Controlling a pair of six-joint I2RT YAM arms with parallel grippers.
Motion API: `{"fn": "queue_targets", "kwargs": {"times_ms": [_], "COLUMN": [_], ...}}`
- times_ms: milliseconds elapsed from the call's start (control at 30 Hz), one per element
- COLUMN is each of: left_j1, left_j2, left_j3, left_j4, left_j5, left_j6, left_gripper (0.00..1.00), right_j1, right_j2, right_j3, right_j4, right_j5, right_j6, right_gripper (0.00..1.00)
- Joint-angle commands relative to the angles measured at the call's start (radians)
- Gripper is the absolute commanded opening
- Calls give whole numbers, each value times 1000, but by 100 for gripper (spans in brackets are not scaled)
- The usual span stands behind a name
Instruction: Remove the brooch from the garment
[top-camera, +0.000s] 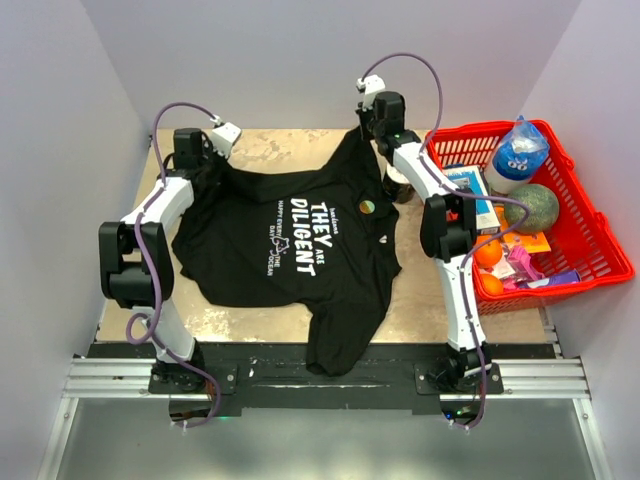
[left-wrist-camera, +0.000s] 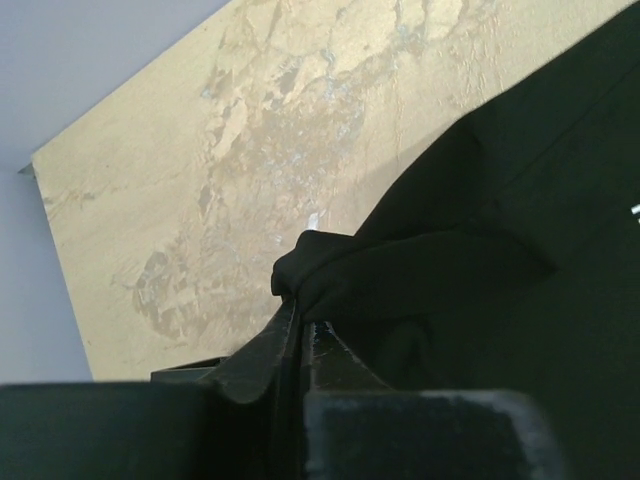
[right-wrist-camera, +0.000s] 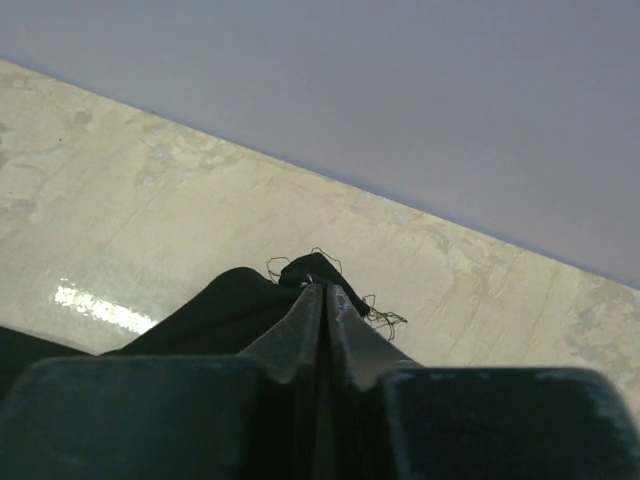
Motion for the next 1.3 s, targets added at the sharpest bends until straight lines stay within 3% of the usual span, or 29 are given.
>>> {"fn": "queue_targets", "kwargs": {"times_ms": [0, 33, 67, 100, 167, 267, 300, 367, 433, 500, 600, 633, 667, 733, 967, 1267], "left_j1": [-5, -8, -13, -26, -45, -91, -107, -114, -114, -108, -95, -95, -95, -94, -92, -83], "left_j2": [-33, -44, -70, -85, -140, -226, -249, -326, -384, -467, -509, -504, -481, -446, -351, -443], "left_j3": [39, 46, 56, 72, 79, 59, 27, -35, -179, -348, -481, -499, -512, -521, -604, -760], "left_j4": [-8, -9, -5, -3, 1, -46, -76, -186, -251, -273, -291, -290, -290, -296, -261, -327], "left_j5": [28, 26, 25, 22, 20, 40, 76, 135, 170, 147, 143, 137, 134, 132, 85, 54], "left_j6": [-51, -57, -64, -75, -72, -43, -7, 62, 217, 352, 470, 474, 475, 465, 434, 462], "left_gripper": [31, 41, 51, 55, 64, 65, 65, 64, 57, 53, 38, 23, 15, 0, 0, 0], "right_j1": [6, 5, 6, 6, 9, 11, 9, 9, 9, 9, 9, 11, 20, 38, 71, 137], "right_j2": [-37, -48, -55, -83, -112, -199, -233, -398, -588, -695, -848, -877, -917, -945, -847, -842], "right_j3": [20, 21, 29, 32, 25, -35, -81, -333, -656, -809, -977, -1017, -1037, -1115, -1169, -1322], "right_j4": [33, 30, 21, 16, 8, -59, -74, -65, -20, -42, -186, -247, -339, -361, -435, -380], "right_j5": [36, 22, 13, 3, -9, -70, -95, -163, -207, -279, -439, -486, -516, -483, -394, -216], "right_j6": [18, 21, 30, 33, 39, 43, 35, -6, -66, -141, -328, -462, -515, -589, -691, -746], "right_gripper": [21, 33, 51, 58, 65, 69, 67, 65, 59, 52, 32, 26, 18, 14, 7, 2]}}
